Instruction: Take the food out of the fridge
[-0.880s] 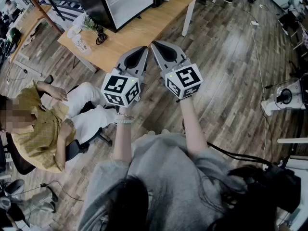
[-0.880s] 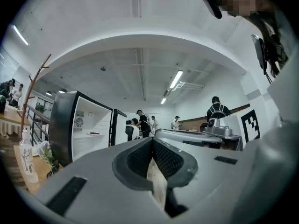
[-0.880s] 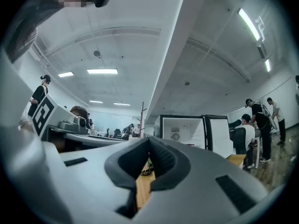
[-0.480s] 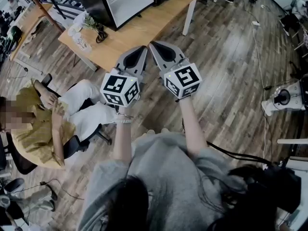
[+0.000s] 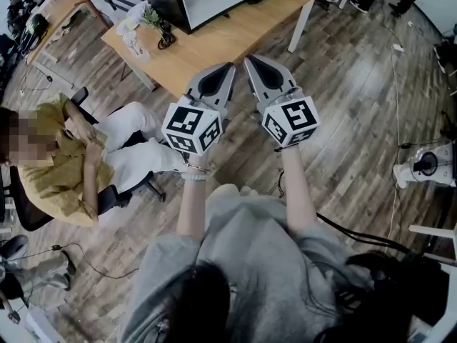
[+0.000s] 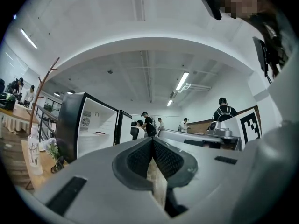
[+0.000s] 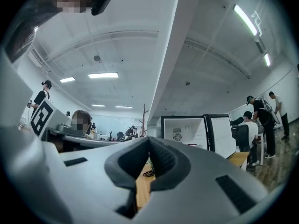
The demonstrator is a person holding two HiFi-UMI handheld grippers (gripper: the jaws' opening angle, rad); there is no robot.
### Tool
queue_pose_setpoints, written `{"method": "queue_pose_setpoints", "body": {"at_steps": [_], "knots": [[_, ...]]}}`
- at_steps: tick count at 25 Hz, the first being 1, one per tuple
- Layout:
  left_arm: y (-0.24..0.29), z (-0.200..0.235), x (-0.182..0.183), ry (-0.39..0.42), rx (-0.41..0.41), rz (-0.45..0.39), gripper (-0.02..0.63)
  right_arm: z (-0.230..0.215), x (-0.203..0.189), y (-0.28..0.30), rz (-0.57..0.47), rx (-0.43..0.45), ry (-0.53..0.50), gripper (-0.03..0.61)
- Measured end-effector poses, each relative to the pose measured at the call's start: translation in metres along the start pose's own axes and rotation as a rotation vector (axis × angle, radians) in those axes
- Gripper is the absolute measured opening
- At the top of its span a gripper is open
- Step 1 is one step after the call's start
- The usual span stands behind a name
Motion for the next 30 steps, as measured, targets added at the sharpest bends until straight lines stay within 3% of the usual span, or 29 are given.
{"method": "queue_pose_setpoints", "body": {"at_steps": [10, 30], "knots": [[0.009, 0.02, -0.009, -0.019, 0.051, 0.004, 0.008, -0.01, -0.012, 0.023, 0.017, 0.019, 0.039, 0.009], [0.098, 0.135, -0.003, -0.006, 0.009, -0.032, 0.008, -0.071, -0.029, 0.157, 0.023, 0.013, -0.001, 0.009]]}}
Point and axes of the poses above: the fingertips, and each gripper's own axes: y forward along the fingers, z to its left, x out of its top, the point moved 3 cm from there along -y, backward along the fingers, and after that the axes turned 9 degrees about -x, right-handed, at the moved point
